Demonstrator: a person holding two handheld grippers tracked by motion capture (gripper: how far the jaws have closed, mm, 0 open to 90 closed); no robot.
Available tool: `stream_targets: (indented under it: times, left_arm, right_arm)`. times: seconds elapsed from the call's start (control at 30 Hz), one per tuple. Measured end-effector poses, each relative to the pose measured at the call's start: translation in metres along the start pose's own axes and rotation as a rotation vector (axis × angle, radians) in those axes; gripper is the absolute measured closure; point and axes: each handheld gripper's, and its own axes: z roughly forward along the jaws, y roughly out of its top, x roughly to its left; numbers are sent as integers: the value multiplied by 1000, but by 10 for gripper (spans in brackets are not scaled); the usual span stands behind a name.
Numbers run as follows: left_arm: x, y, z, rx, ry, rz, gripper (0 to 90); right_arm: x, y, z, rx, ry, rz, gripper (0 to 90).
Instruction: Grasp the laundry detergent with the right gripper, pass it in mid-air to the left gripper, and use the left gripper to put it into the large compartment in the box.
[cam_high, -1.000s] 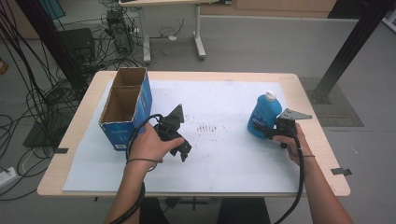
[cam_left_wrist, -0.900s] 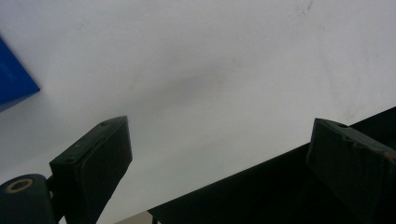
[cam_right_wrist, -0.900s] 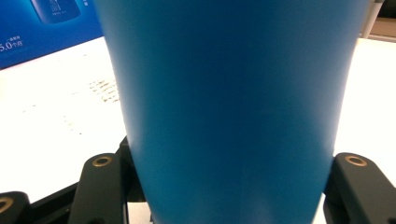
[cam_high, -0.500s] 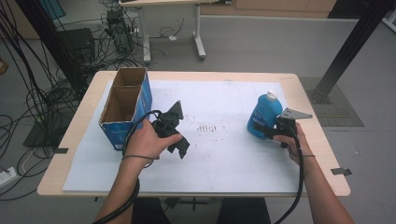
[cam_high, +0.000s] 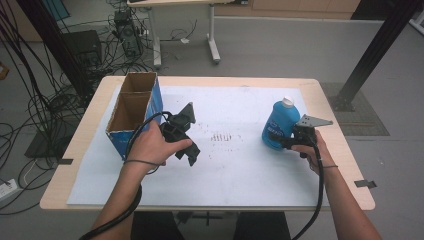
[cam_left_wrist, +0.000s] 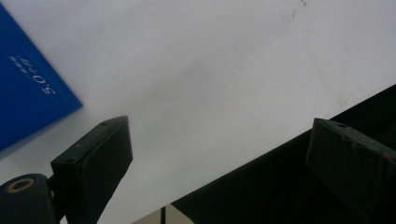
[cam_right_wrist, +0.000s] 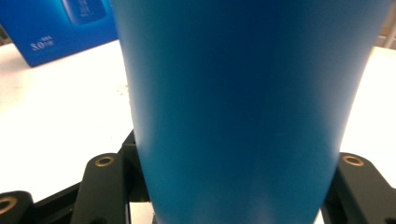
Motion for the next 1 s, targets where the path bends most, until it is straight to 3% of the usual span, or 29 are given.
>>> stream_targets:
  times: [0.33, 0.6, 1.0]
  left_arm:
    - [-4, 0, -22, -11, 38, 83, 78]
    - [-9, 0, -39, -18, 36, 189, 81]
    - [-16, 2, -54, -20, 17, 313, 92]
  right_arm:
    - [14, 17, 5, 5, 85, -40, 408]
    - [30, 29, 12, 19, 173, -97, 408]
    - [56, 41, 26, 30, 297, -141, 409]
